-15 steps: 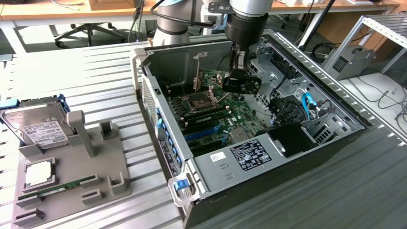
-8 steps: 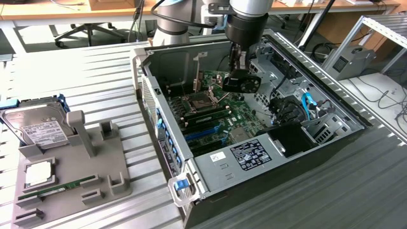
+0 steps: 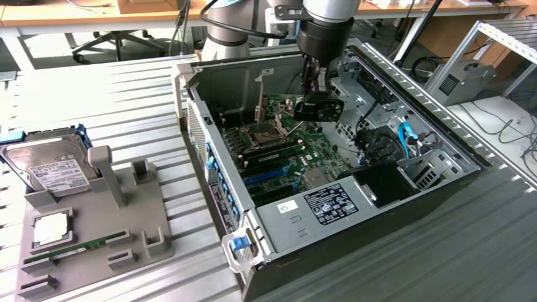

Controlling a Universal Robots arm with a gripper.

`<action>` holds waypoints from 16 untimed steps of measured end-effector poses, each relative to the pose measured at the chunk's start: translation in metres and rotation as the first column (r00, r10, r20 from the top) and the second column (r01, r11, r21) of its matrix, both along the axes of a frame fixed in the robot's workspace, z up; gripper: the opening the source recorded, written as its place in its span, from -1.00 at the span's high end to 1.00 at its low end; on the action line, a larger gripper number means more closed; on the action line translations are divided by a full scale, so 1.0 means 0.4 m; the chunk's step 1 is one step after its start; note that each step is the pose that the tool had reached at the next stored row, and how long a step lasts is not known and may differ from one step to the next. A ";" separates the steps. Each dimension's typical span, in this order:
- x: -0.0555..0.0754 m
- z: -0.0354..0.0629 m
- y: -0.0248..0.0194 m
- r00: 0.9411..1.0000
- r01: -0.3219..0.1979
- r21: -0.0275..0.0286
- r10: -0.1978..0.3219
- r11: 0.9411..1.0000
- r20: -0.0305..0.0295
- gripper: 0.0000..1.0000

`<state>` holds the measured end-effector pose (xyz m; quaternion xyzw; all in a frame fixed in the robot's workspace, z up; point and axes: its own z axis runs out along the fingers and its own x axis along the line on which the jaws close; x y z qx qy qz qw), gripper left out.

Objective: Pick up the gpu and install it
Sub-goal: 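Insert the gpu into the slot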

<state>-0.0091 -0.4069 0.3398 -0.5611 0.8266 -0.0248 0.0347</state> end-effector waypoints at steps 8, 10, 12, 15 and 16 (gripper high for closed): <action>0.000 0.000 0.000 0.996 -0.085 -0.003 0.085 0.996 0.000 0.47; 0.000 0.000 0.000 0.995 -0.101 -0.004 0.101 0.995 0.000 0.47; 0.000 0.000 0.000 0.993 -0.116 -0.004 0.116 0.993 0.000 0.47; 0.000 0.000 0.000 0.989 -0.147 -0.005 0.147 0.989 0.000 0.47; 0.000 0.000 0.000 0.988 -0.154 -0.005 0.154 0.988 0.000 0.47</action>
